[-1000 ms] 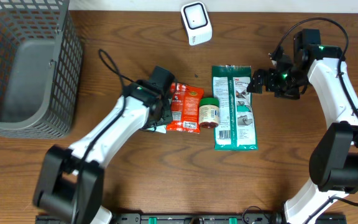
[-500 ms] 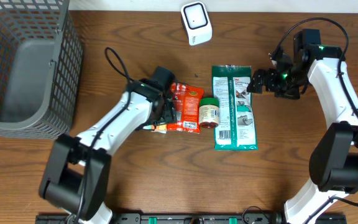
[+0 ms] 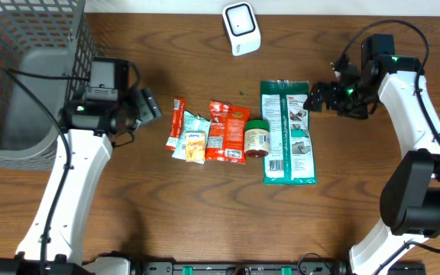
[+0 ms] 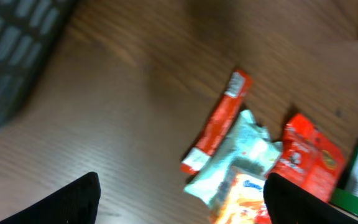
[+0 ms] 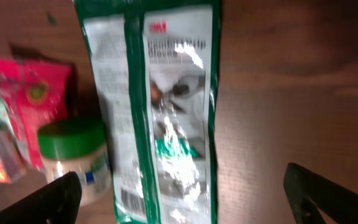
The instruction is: Scan the item barcode
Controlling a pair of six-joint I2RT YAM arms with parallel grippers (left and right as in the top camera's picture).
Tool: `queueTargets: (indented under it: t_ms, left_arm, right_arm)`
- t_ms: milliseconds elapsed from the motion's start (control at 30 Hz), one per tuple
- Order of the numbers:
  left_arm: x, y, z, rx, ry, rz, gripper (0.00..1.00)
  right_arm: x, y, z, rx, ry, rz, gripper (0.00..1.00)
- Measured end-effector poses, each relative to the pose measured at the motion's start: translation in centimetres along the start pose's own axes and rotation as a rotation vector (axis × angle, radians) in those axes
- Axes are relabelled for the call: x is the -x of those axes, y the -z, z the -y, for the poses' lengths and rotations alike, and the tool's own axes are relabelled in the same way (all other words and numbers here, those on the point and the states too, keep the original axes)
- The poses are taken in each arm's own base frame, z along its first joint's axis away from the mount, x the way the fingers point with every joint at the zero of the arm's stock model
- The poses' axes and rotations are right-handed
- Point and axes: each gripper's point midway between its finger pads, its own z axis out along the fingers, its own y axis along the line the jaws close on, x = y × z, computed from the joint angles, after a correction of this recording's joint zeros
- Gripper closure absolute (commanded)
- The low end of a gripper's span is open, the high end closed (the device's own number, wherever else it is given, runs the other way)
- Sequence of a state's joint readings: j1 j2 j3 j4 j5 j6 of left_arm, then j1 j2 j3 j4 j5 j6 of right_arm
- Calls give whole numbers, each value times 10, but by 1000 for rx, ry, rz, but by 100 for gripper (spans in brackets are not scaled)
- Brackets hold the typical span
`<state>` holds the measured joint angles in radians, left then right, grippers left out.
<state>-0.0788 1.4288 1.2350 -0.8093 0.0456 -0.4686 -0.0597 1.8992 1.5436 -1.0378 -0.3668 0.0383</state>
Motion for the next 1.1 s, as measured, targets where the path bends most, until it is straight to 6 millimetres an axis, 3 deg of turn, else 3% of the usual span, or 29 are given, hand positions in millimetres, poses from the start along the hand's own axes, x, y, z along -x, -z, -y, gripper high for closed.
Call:
queueTargets:
  t_ms: [233,333,467,633,700,833,933,967,1033,1100]
  left_arm:
    - [5,-1,-10,14,21,3,9]
    - [5,-1,-10,14,21,3,9]
    - [5,-1,-10,14,21,3,9]
    - [5,-1,-10,14,21,3,9]
    - [5,0,-9,14,21,3,9]
    - [5,-1,-10,14,21,3,9]
    - [5,-1,-10,14,21,3,9]
    - [5,-1,-10,14,21,3,9]
    - [5,-1,-10,14,21,3,9]
    - [5,-1,-10,14,21,3,9]
  right_arm:
    - [8,0,-5,32,-45,32,1]
    - [7,1,-21,123,-50,21,37]
    - [-1,4,-46,248,-80,-20,46]
    - [-16,-5,-86,301,-40,-82,41]
    - [-30,-13,-112,300,-10,-127,38]
    - [-65,-30,-160,272,53,-222,33]
    - [-105,-46,-205,227,163,-282,28]
    - [-116,-50,-215,206,198,-293,25]
    - [-138,-60,-230,128,264,-293,1]
    - [-151,-67,-244,81,318,-265,1]
